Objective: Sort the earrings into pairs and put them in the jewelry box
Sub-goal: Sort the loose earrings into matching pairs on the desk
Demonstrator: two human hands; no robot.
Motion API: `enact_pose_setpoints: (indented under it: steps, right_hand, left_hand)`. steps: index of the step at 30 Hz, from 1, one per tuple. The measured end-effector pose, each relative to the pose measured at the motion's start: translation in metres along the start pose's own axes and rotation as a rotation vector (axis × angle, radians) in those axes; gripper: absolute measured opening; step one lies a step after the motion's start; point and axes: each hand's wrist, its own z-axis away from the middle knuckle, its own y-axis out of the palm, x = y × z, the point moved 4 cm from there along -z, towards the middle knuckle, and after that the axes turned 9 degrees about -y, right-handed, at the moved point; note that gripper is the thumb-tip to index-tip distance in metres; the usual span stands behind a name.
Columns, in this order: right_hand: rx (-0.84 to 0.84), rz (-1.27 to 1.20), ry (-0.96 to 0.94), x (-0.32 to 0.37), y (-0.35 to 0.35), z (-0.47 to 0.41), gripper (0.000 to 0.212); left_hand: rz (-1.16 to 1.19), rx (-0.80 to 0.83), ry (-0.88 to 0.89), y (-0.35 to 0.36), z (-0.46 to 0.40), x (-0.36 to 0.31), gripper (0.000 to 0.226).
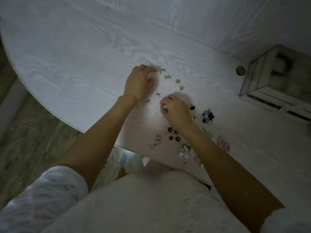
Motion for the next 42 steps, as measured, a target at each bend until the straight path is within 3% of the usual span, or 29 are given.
enact_pose_setpoints:
  steps: [4, 9, 14, 18, 23, 27, 42]
  right_hand:
    - [-0.004, 0.011, 0.018, -0.003, -0.001, -0.004, 0.016]
    - [0.005, 0.013, 0.017, -0.003, 0.002, -0.006, 0.014]
    - [-0.029, -0.056, 0.046, -0.005, 0.003, -0.005, 0.014]
    - [-0.068, -0.184, 0.110, -0.006, 0.003, -0.008, 0.021]
    - [-0.033, -0.202, 0.147, -0.006, 0.004, -0.010, 0.033]
    - [-0.005, -0.198, 0.135, -0.003, 0.006, -0.009, 0.041]
    - [-0.152, -0.266, 0.131, -0.008, -0.014, 0.007, 0.034]
  left_hand:
    - [-0.189, 0.047, 0.203, 0.016, -0.033, -0.020, 0.038]
    - [-0.250, 0.057, 0.112, 0.014, -0.047, -0.025, 0.024]
    - [-0.068, -0.124, 0.121, -0.021, 0.009, -0.017, 0.024]
    - [-0.003, -0.012, 0.168, -0.016, 0.069, -0.010, 0.023]
    - [0.015, 0.088, 0.078, 0.007, 0.087, -0.007, 0.022]
    - [0.014, 0.091, -0.001, 0.016, 0.091, -0.004, 0.027]
    - [0.136, -0.042, -0.092, -0.013, 0.111, 0.009, 0.015]
